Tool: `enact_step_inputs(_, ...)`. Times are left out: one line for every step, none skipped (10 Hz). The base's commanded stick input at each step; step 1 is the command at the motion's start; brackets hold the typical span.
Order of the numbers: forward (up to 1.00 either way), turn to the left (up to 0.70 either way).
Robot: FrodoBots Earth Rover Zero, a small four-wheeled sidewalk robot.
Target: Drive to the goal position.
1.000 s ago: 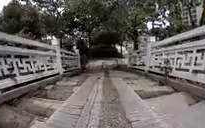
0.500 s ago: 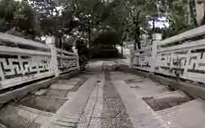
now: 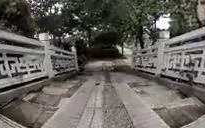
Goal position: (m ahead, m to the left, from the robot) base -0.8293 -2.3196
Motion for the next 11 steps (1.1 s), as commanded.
enact_step_inputs(0.7, 0.0)
enact_step_inputs(0.7, 0.0)
enact_step_inputs(0.7, 0.0)
enact_step_inputs(0.7, 0.0)
enact_step_inputs(0.7, 0.0)
enact_step_inputs(0.7, 0.0)
enact_step_inputs(0.7, 0.0)
enact_step_inputs(0.7, 0.0)
enact_step_inputs(0.7, 0.0)
enact_step_inputs(0.7, 0.0)
enact_step_inputs(0.7, 0.0)
